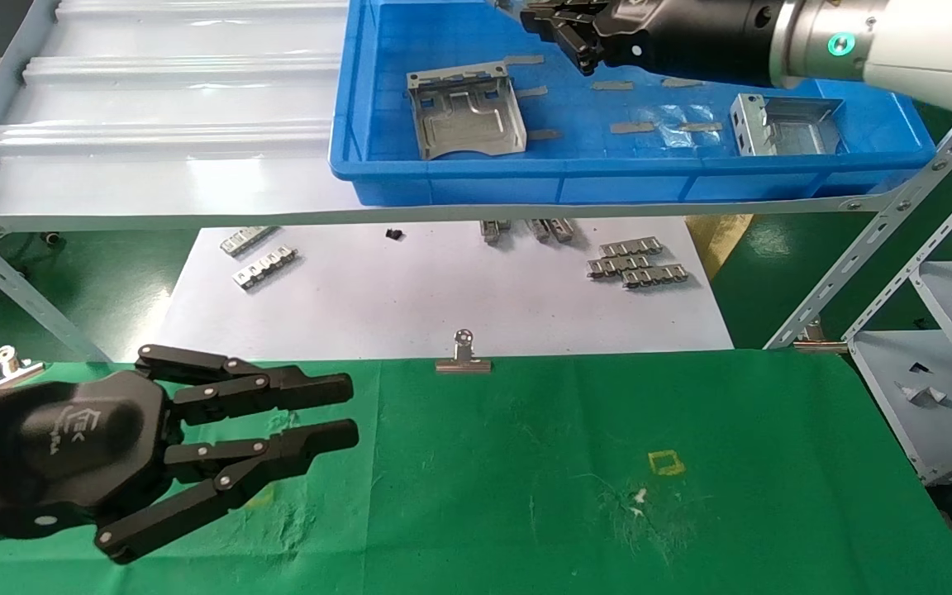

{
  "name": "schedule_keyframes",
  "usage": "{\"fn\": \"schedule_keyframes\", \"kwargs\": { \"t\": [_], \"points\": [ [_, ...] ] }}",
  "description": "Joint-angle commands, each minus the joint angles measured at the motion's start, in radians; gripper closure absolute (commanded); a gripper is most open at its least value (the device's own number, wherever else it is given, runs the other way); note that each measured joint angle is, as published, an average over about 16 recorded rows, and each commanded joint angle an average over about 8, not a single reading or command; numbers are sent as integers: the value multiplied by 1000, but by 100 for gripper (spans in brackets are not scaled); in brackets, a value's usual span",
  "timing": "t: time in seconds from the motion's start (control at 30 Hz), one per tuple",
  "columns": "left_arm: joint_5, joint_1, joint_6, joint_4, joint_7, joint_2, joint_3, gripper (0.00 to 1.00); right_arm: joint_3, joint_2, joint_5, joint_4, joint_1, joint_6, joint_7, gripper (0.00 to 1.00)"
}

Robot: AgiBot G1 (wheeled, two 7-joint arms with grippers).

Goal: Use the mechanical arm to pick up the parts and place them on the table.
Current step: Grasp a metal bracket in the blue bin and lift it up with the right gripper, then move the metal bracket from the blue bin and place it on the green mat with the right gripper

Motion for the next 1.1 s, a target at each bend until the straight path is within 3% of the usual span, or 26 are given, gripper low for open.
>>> {"fn": "schedule_keyframes", "kwargs": {
  "t": [0.03, 0.2, 0.33, 0.57, 0.87, 1.1],
  "points": [
    [0, 0, 0, 0, 0, 0, 0, 0, -1, 26, 2, 14, 14, -88, -19, 100],
    [0, 0, 0, 0, 0, 0, 0, 0, -12, 109, 5, 34, 38, -348, -77, 100],
    [0, 0, 0, 0, 0, 0, 0, 0, -33, 172, 9, 66, 41, -441, -112, 100],
    [0, 0, 0, 0, 0, 0, 0, 0, -115, 318, 88, 272, -20, -459, -104, 100],
    [0, 0, 0, 0, 0, 0, 0, 0, -300, 544, 297, 641, -124, -450, 11, 100],
    [0, 0, 0, 0, 0, 0, 0, 0, -457, 564, 299, 693, -169, -438, 31, 100]
  ]
}}
